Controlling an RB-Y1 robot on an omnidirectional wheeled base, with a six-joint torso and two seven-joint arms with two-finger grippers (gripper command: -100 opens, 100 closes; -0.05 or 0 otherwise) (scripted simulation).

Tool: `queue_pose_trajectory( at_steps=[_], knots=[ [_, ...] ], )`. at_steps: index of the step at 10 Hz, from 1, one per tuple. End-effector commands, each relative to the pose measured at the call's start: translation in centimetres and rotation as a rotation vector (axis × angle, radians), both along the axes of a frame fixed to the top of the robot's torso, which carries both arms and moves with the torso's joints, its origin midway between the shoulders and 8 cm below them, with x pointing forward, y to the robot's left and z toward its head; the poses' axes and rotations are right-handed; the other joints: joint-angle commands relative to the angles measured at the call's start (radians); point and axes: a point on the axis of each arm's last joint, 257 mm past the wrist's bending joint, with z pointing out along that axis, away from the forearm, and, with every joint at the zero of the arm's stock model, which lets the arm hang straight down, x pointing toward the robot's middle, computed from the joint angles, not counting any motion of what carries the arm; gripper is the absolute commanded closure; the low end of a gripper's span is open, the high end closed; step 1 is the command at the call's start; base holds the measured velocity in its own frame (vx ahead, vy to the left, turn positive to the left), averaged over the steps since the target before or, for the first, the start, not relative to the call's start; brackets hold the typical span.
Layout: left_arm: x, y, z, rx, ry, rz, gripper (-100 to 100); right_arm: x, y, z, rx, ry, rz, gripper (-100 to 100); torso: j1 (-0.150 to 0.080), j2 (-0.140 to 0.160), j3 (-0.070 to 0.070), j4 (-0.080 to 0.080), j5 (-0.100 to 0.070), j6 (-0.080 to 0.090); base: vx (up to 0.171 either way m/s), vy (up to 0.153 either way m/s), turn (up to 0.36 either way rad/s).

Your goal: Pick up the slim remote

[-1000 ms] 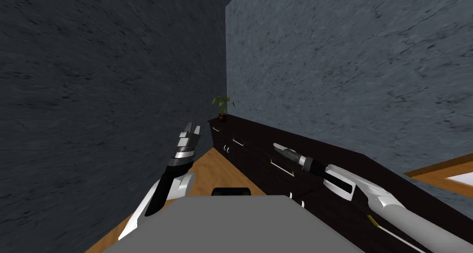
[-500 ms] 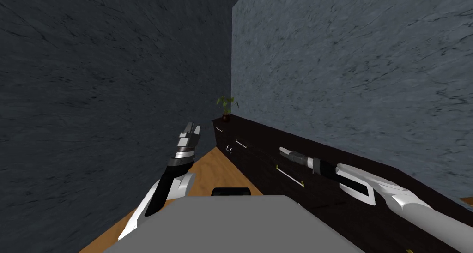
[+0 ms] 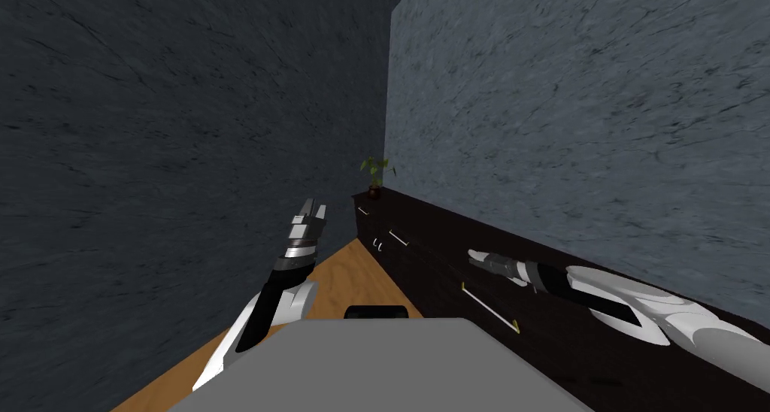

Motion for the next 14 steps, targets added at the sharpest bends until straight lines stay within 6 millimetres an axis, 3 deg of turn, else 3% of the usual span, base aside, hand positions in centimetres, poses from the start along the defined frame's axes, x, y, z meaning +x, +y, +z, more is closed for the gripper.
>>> queue_pose_trajectory(
  at_steps=[1, 2, 3, 6, 7, 9, 10, 11, 12, 14],
  knots=[
    [0.0, 0.0, 0.0, 0.0, 0.0, 0.0, 0, -1.9, -2.0, -0.6, -0.072, 0.066, 0.023, -100, 0.0, 0.0, 0.0, 0.0, 0.0, 0.0, 0.03, -0.012, 0.172],
    [0.0, 0.0, 0.0, 0.0, 0.0, 0.0, 0, -3.6, -3.5, -1.0, -0.12, 0.122, 0.042, -100, 0.0, 0.0, 0.0, 0.0, 0.0, -0.001, 0.057, -0.027, 0.249],
    [0.0, 0.0, 0.0, 0.0, 0.0, 0.0, 0, -3.7, -3.7, -1.1, -0.127, 0.125, 0.042, -100, -0.001, -0.001, 0.0, 0.0, 0.0, -0.001, 0.045, -0.027, 0.104],
    [0.0, 0.0, 0.0, 0.0, 0.0, 0.0, 0, -9.3, -8.1, -2.0, -0.257, 0.301, 0.094, -100, -0.001, 0.0, 0.0, 0.0, 0.0, 0.0, 0.041, -0.033, 0.198],
    [0.0, 0.0, 0.0, 0.0, 0.0, 0.0, 0, -9.4, -8.1, -2.1, -0.261, 0.303, 0.096, -100, -0.002, -0.001, 0.0, 0.0, 0.0, 0.0, 0.042, -0.04, 0.097],
    [0.0, 0.0, 0.0, 0.0, 0.0, 0.0, 0, -13.2, -10.4, -2.4, -0.323, 0.414, 0.127, -100, -0.001, 0.0, 0.0, 0.0, 0.0, 0.0, 0.034, -0.03, 0.167],
    [0.0, 0.0, 0.0, 0.0, 0.0, 0.0, 0, -13.2, -10.4, -2.4, -0.323, 0.414, 0.127, -100, -0.001, 0.0, 0.0, 0.0, 0.0, 0.0, 0.027, -0.035, 0.039],
    [0.0, 0.0, 0.0, 0.0, 0.0, 0.0, 0, -16.5, -12.0, -2.6, -0.361, 0.509, 0.152, -100, -0.001, 0.001, 0.0, 0.0, 0.0, 0.001, 0.039, -0.046, 0.172],
    [0.0, 0.0, 0.0, 0.0, 0.0, 0.0, 0, -16.5, -12.0, -2.6, -0.36, 0.508, 0.151, -100, -0.001, 0.0, 0.0, 0.0, 0.0, 0.0, 0.036, -0.054, 0.108],
    [0.0, 0.0, 0.0, 0.0, 0.0, 0.0, 0, -19.1, -12.9, -2.8, -0.38, 0.578, 0.17, -100, -0.002, 0.001, 0.001, 0.0, -0.001, 0.0, 0.016, -0.044, 0.078]
  ],
)
